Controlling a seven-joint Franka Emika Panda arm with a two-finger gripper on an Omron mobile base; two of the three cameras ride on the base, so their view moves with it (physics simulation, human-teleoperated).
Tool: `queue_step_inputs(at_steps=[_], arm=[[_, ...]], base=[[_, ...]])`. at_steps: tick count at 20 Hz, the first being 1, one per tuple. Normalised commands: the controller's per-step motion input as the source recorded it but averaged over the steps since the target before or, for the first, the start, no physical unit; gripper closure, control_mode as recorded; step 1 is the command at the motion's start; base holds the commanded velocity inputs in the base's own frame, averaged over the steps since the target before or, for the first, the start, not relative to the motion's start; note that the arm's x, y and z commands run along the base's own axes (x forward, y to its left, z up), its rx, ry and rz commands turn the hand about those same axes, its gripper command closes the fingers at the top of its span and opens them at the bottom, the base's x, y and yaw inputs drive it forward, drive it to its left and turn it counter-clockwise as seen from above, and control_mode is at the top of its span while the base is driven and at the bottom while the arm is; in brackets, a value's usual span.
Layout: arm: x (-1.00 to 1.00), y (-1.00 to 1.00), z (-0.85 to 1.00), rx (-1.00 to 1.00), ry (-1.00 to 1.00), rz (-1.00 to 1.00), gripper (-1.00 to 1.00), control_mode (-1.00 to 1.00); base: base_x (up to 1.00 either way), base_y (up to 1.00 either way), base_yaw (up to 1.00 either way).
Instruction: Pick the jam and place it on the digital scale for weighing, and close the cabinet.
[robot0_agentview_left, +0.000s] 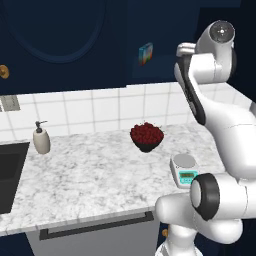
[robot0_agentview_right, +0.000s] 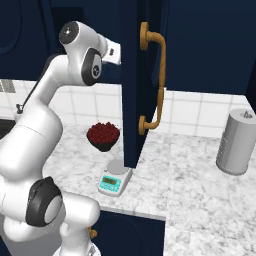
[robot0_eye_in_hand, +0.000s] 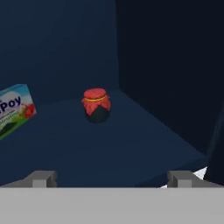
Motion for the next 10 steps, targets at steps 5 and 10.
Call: queue_step_inputs(at_steps=[5,10], arm=[[0.55,-0.01,0.0,0.0,0.03,-0.01,-1.0,-1.0],[0.45,-0.14,-0.02,0.0,0.01,0.0,-1.0,-1.0]], base=[[0.0,0.0,0.0],[0.0,0.0,0.0]])
